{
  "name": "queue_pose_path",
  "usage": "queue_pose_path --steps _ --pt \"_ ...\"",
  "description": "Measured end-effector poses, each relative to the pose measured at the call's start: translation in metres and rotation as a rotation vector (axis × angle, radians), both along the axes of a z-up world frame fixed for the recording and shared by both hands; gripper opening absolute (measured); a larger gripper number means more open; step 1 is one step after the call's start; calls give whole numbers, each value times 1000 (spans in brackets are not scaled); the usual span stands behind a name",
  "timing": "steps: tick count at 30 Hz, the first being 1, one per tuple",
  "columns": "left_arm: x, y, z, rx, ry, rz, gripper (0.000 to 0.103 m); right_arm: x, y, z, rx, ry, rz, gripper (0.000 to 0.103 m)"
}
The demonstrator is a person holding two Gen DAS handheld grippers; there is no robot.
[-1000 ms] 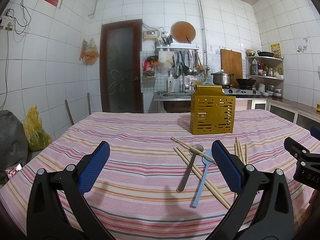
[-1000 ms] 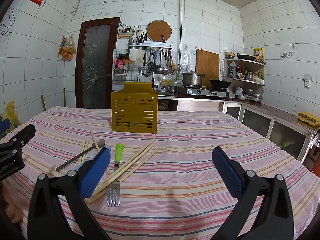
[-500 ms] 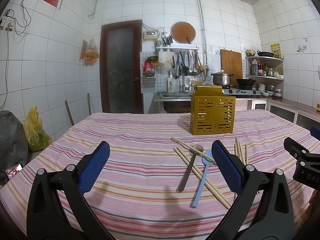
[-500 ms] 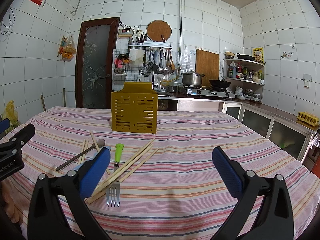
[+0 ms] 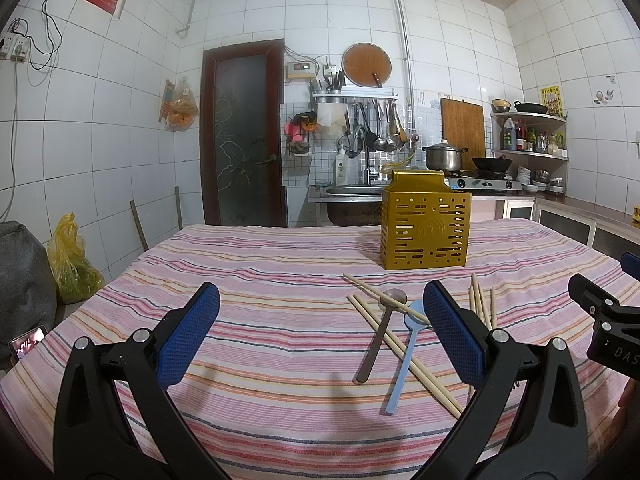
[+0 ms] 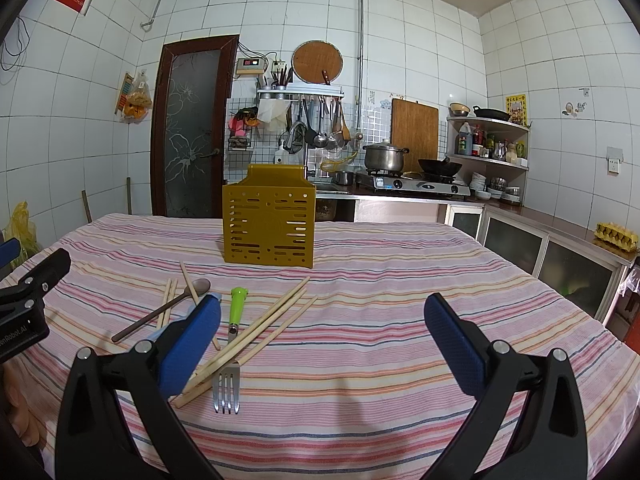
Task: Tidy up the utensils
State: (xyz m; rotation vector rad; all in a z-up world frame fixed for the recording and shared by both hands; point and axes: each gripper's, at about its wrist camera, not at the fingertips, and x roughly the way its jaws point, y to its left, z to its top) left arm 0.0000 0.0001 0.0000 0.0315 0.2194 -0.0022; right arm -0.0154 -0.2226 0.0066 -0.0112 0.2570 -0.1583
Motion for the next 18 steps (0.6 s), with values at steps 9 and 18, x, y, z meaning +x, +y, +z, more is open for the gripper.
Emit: queue_pose_path --steps 9,18 --pt "0 0 0 1 -1 0 98 -1 0 1 1 0 0 99" --pt "0 0 0 1 -1 0 98 -1 1 1 1 0 0 99"
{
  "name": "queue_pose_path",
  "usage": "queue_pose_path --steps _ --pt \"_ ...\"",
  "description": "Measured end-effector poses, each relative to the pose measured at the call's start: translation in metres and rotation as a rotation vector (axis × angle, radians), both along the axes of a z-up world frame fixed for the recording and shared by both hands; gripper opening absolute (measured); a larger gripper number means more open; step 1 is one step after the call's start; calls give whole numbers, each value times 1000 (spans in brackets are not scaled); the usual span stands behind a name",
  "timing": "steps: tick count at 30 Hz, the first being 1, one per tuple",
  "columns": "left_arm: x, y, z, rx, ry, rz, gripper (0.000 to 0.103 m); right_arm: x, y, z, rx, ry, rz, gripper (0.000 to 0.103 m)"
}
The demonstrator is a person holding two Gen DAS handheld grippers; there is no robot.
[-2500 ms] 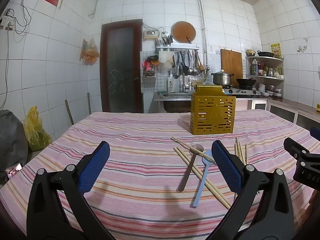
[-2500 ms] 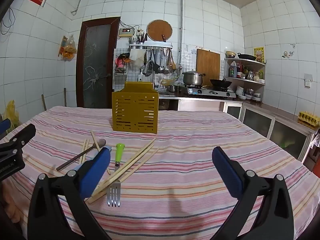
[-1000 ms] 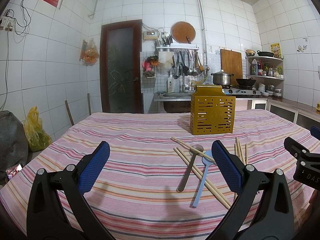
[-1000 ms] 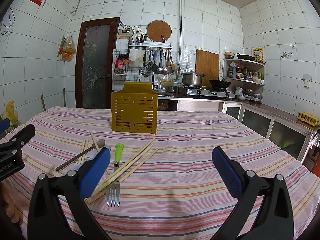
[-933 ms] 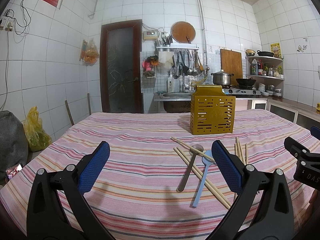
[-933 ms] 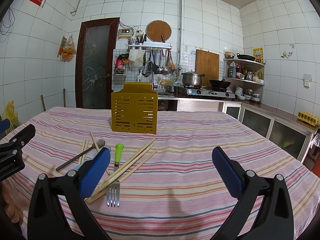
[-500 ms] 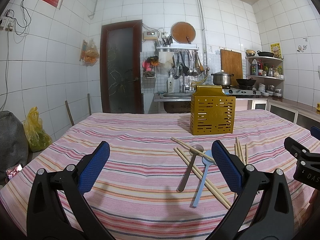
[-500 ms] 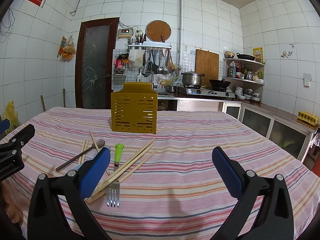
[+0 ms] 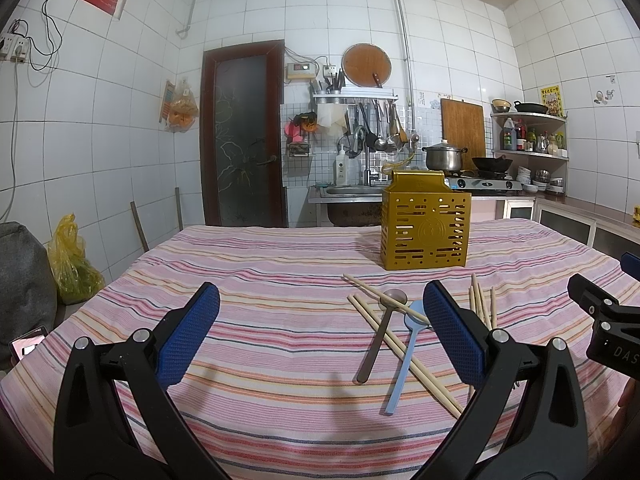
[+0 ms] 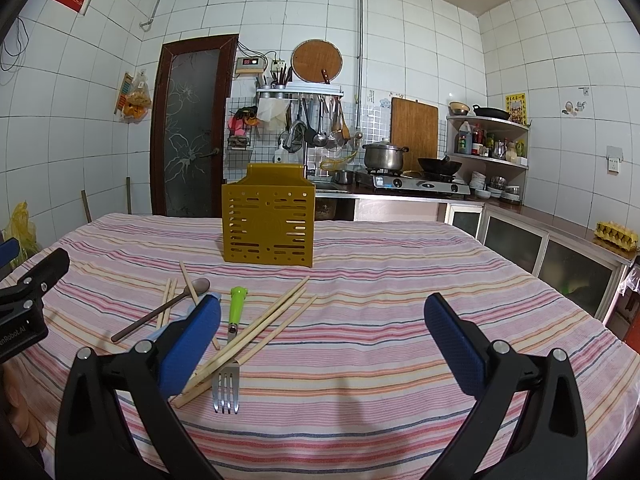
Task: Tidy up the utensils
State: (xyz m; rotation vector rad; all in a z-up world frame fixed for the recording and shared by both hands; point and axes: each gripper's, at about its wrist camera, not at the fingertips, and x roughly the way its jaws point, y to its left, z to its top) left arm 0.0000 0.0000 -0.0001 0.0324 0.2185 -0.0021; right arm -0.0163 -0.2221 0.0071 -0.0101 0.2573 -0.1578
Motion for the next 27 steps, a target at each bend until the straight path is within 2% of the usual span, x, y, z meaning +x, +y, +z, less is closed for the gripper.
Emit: queue_pose_path --steps 18,27 --pt "-1 1 -1 2 0 0 98 4 0 -1 -16 12 -10 99" --pt "9 -2 -4 13 54 -14 98 9 1 -3 -10 46 2 99"
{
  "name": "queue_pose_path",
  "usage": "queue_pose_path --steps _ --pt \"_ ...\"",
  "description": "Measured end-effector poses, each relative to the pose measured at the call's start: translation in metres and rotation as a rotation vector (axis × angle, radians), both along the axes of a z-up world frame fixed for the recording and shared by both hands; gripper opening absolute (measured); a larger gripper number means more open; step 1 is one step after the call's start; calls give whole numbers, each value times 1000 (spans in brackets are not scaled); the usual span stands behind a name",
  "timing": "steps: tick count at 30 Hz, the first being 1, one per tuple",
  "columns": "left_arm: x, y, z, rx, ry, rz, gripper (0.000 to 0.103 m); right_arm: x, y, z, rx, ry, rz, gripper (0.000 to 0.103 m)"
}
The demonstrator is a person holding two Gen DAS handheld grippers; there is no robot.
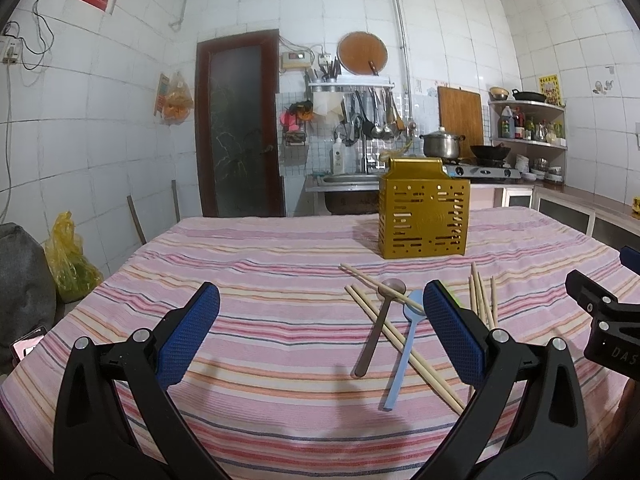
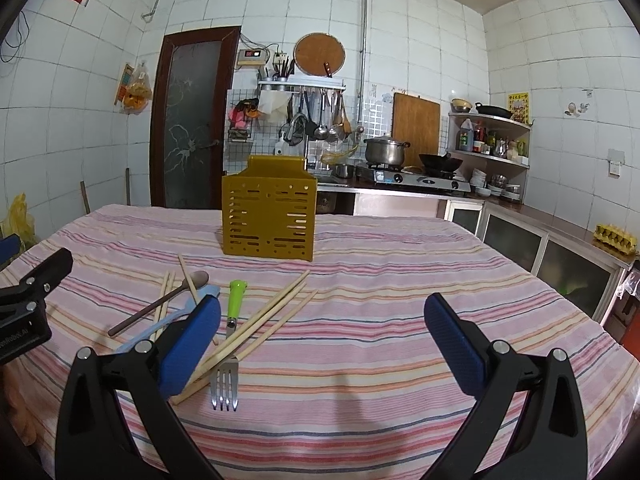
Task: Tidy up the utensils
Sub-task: 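Close the left tool on a wooden chopstick while the right tool grasps another chopstick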
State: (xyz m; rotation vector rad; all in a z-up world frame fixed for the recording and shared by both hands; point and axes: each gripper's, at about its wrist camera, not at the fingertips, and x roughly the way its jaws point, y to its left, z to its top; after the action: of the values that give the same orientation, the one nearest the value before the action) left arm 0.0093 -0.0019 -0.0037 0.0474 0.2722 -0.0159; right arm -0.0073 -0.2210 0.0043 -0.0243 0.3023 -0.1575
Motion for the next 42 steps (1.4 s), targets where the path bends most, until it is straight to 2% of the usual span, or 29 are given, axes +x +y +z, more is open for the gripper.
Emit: queue_pose_path --steps 9,12,17,22,26,33,36,39,42 --pt "15 -9 -2 45 96 -19 98 22 -9 -2 59 119 31 99" --pt "27 -10 6 54 119 -16 98 32 -13 4 62 121 12 99" --pt "54 -6 20 31 151 -11 98 63 -18 15 58 178 -22 99" --pt "92 -6 19 23 247 -17 98 89 -26 19 46 224 -71 99" --pt "129 -3 11 -11 358 -2 98 114 -34 18 76 275 -77 99" --pt "192 -8 11 -12 475 38 98 163 -49 14 143 354 -118 99" --pt "210 -15 11 -11 504 22 98 179 -53 5 189 402 -135 99" --pt "227 -21 6 -14 541 18 98 186 -52 -12 184 440 -166 99" --pt "238 -23 -4 -46 591 2 98 190 -56 -33 221 500 -186 99"
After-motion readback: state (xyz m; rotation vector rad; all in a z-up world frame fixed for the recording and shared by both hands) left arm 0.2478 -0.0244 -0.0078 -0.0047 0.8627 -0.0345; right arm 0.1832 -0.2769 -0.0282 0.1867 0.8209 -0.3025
